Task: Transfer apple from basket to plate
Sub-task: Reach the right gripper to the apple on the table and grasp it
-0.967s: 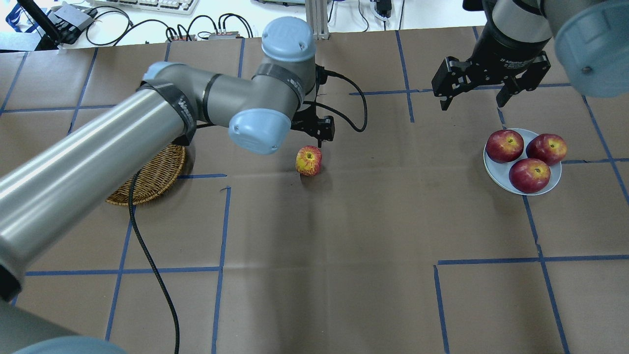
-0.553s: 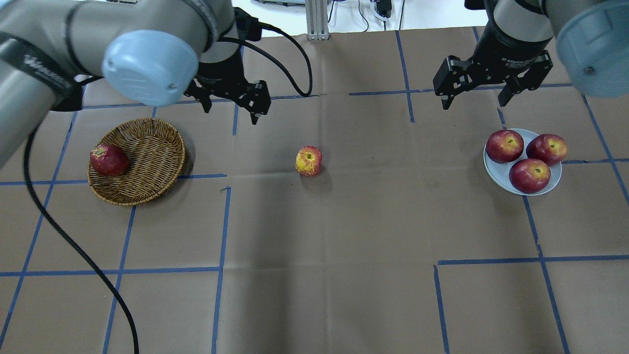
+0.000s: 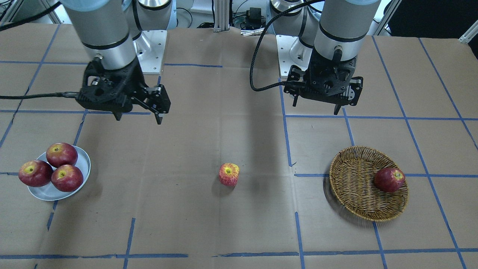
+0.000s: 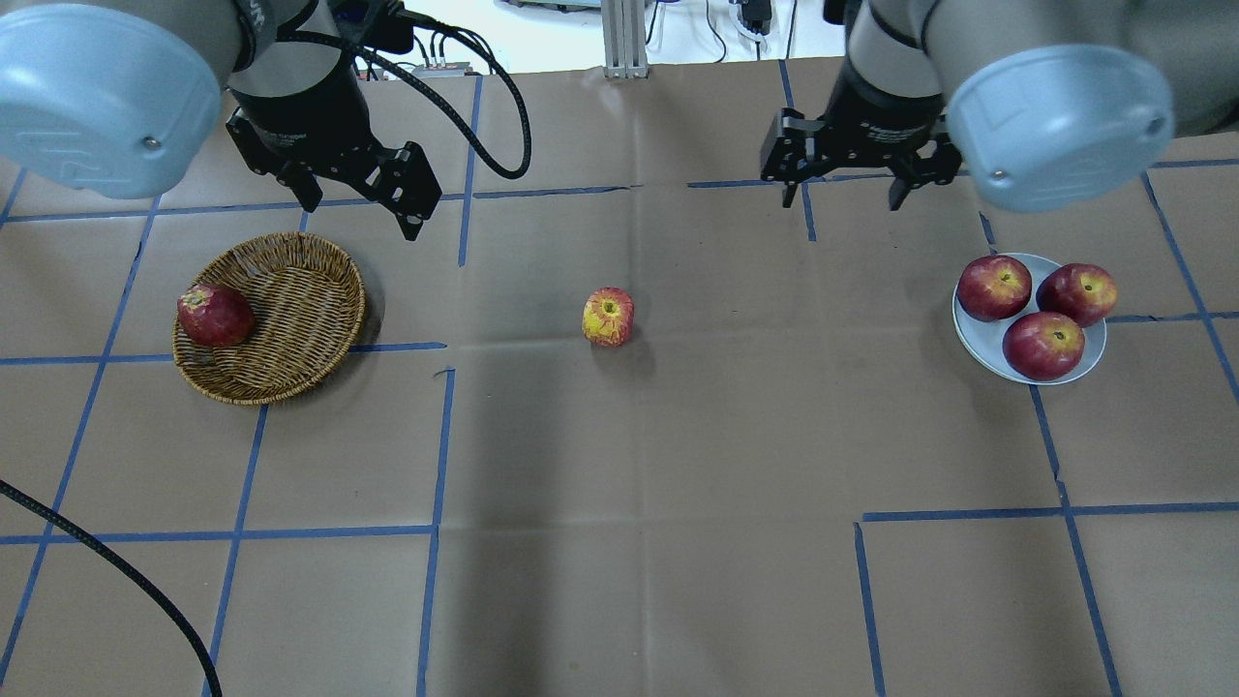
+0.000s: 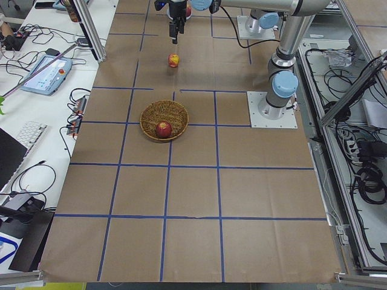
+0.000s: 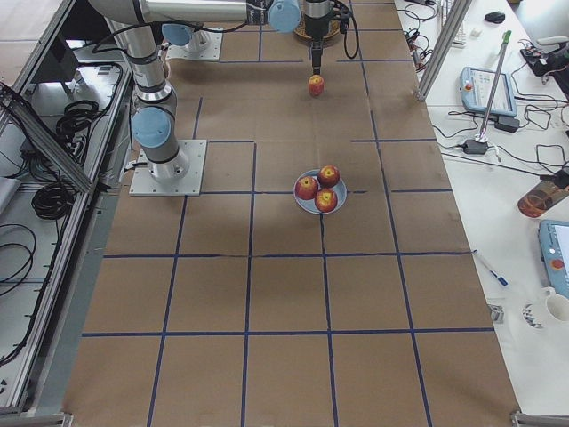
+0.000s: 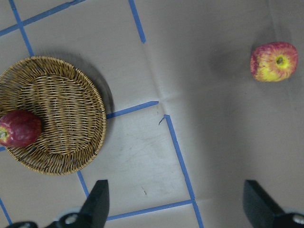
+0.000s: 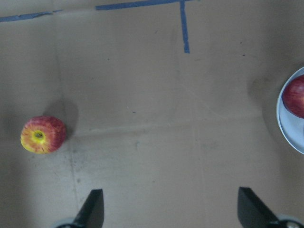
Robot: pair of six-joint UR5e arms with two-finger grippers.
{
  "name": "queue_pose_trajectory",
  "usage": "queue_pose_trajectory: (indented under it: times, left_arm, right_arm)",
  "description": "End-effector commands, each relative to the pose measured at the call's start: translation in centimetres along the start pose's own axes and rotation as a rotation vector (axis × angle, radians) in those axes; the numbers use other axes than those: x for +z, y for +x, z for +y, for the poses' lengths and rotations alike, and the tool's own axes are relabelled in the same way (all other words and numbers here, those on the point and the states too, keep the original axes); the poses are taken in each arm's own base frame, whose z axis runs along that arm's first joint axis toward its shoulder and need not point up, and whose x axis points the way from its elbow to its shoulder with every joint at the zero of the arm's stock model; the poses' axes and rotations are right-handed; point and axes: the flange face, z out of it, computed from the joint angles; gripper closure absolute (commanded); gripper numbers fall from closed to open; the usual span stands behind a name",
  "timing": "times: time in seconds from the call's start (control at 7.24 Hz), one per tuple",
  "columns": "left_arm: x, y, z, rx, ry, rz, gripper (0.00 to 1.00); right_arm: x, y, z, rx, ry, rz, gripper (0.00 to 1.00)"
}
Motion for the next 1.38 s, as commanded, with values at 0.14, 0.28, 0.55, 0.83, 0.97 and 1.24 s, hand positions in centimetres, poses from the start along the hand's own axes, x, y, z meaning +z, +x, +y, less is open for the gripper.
queue_pose_trajectory:
  times: [0.14, 0.28, 0.55, 0.83, 0.97, 1.24]
  left_arm:
    - [0.2, -0.1, 0.3, 0.007, -0.001, -0.001, 0.01]
    - [0.4, -0.1, 0.2, 0.007, -0.002, -0.003, 0.01]
    - [0.6, -0.1, 0.3, 0.009, -0.005, -0.002, 0.01]
    - [1.0, 0.1, 0.5, 0.01, -0.004, 0.0, 0.01]
    - [1.0, 0.1, 0.5, 0.01, -0.004, 0.0, 0.01]
    - [1.0, 0.1, 0.6, 0.01, -0.004, -0.002, 0.01]
  right_arm:
    - [6.3, -9.7, 1.0, 0.055, 0.042, -0.002, 0.0]
    - [9.4, -11.7, 0.6, 0.05, 0.048, 0.003, 0.01]
    - [15.1, -14.1, -0.1, 0.073, 0.059, 0.001, 0.01]
    - [19.5, -17.1, 0.5, 0.043, 0.095, -0.01, 0.01]
    - [21.4, -18.2, 0.9, 0.064, 0.094, -0.015, 0.01]
    - [25.5, -19.6, 1.8, 0.052, 0.083, -0.004, 0.01]
